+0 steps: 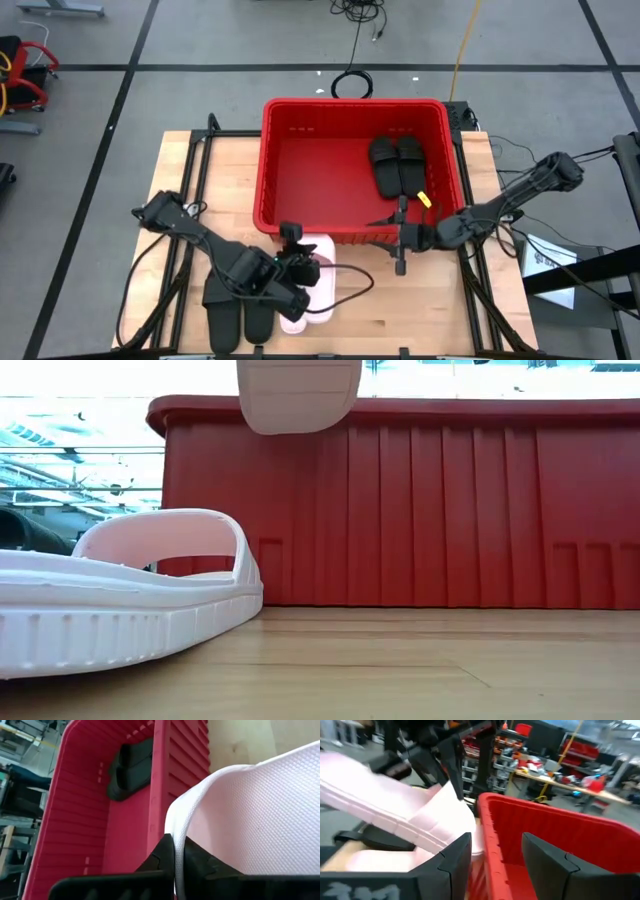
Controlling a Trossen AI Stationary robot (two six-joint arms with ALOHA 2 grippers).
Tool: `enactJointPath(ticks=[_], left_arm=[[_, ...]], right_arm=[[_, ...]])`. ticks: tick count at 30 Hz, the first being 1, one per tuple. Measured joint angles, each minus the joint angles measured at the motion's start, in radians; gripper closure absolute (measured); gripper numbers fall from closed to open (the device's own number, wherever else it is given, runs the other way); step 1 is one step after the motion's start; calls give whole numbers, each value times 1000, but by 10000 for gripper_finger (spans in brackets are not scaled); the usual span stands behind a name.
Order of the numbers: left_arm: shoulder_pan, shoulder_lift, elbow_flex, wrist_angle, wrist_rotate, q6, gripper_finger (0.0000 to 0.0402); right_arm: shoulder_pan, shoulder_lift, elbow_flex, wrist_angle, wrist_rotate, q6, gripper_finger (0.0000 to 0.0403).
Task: Pick and place slides into bin
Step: Put the pink slide into the red bin
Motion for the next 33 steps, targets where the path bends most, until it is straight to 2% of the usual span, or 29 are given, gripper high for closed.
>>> enactJointPath(ticks=[10, 12, 16, 20, 24, 29, 33], left_arm=[[49, -7, -1, 110, 20, 201, 386], [60, -7, -2, 83, -28, 243, 393], [79, -8, -2, 87, -43, 278, 396], [88, -7, 1, 94, -34, 286, 389], [74, -2, 43, 82, -34, 313, 398], [44, -2, 120, 89, -35, 330, 390], [19, -10, 148, 99, -83, 362, 395]], right_arm=[[54, 137, 128, -51, 157, -84, 238], [67, 174, 168, -61, 189, -101, 238], [107, 230, 238, -65, 249, -141, 238], [145, 249, 274, -66, 359, -168, 238], [150, 249, 274, -66, 358, -159, 238], [149, 249, 274, -61, 358, -150, 238], [151, 249, 274, -49, 358, -140, 238]])
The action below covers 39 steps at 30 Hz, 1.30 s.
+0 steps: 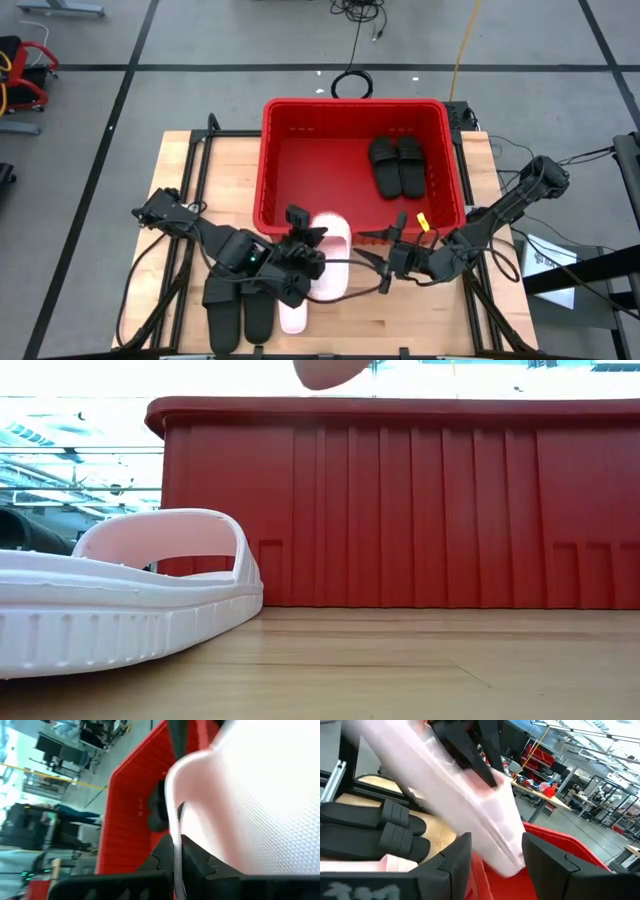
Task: Pick and place slides into bin
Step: Put the pink slide into the red bin
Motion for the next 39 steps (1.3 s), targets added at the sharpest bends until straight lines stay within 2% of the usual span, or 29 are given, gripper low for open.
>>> enactJointPath(ticks=[10, 17, 24, 32, 39], left_arm=[[4, 4, 3, -52, -19, 12, 397], [47, 5, -7, -74, 47, -15, 392], [57, 4, -7, -37, 51, 11, 394], [56, 5, -7, 12, 93, 61, 398], [60, 5, -8, 13, 93, 72, 387]], right_arm=[[28, -21, 0, 25, 3, 0, 238], [44, -21, 0, 59, 3, -24, 238], [28, -15, 0, 74, -1, -25, 238], [7, 3, 0, 155, -31, -96, 238], [-22, 27, 0, 170, -36, -98, 238]])
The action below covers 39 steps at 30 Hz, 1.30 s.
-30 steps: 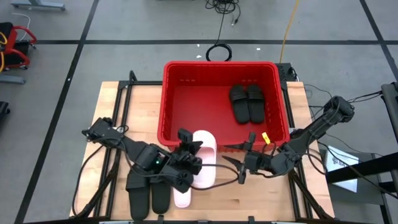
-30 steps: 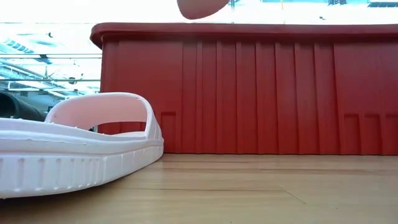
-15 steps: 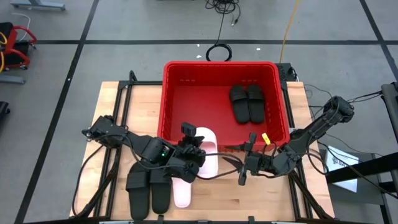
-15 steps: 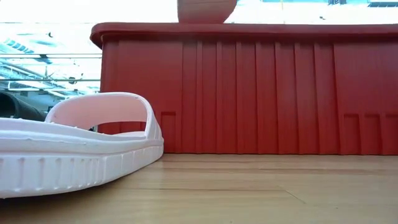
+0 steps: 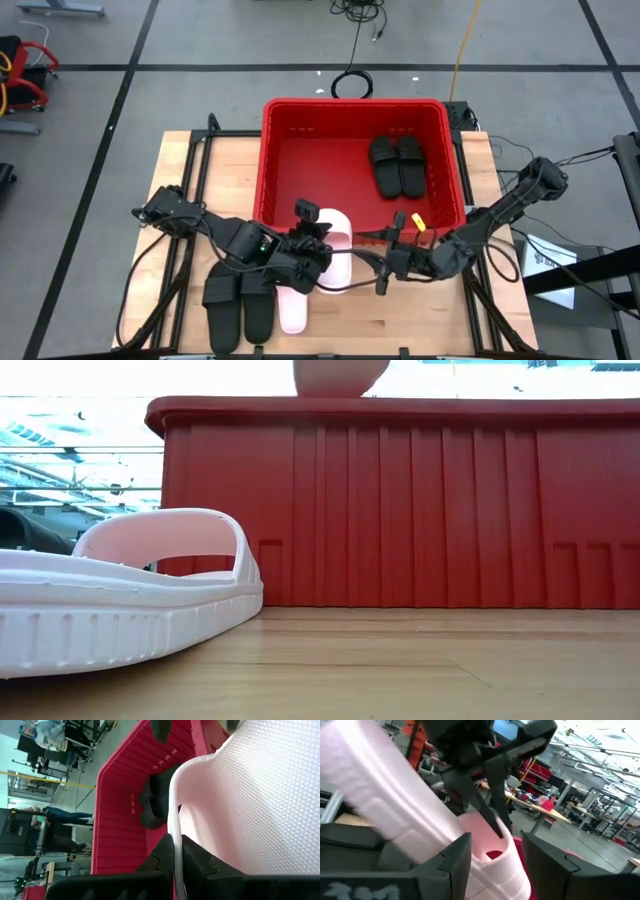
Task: Pick and place slides into bin
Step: Put the pink slide into the red bin
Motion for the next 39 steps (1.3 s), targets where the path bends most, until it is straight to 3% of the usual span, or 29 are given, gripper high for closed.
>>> enactJointPath(ticks=[6, 21, 24, 31, 39], left_arm=[[7, 0, 0, -4, 6, 11, 398], [7, 0, -1, 66, 2, 72, 391], [6, 0, -1, 72, 5, 71, 387], [6, 0, -1, 98, 26, 71, 397], [4, 0, -1, 99, 35, 69, 394]], right_arm=[[-53, 23, 0, 3, -69, 27, 239], [-126, 56, -1, -41, -49, 54, 239], [-128, 61, -1, -25, -39, 40, 239], [-132, 61, 0, -35, 92, 19, 239], [-133, 61, 0, -42, 93, 17, 299]])
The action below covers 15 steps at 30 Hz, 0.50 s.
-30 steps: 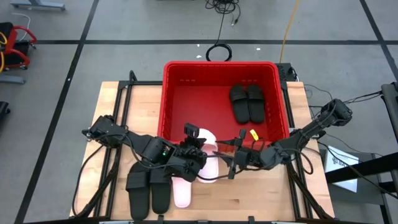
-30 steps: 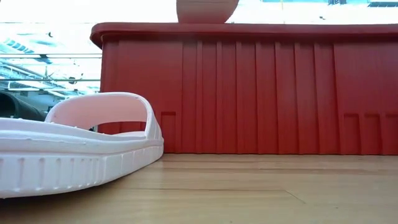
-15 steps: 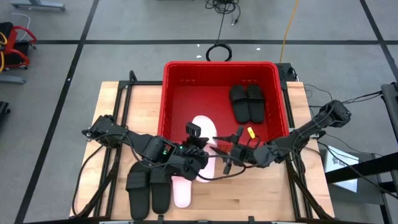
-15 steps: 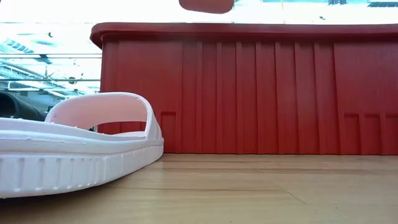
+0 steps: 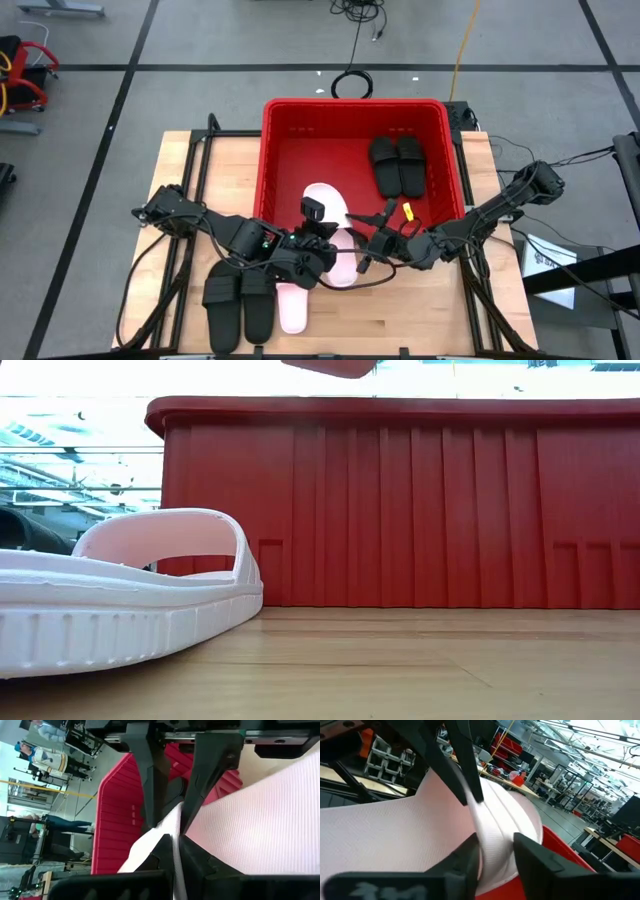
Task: Pick and place slides into bin
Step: Put the pink slide into the red bin
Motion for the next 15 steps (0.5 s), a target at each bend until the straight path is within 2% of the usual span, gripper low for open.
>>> enactJointPath(ticks=[7, 15], left_arm=[[0, 0, 0, 2, 3, -6, 388], [0, 0, 0, 0, 7, -5, 388]], right_arm=[[1, 0, 0, -20, -7, 8, 389], [1, 0, 0, -30, -9, 6, 397]])
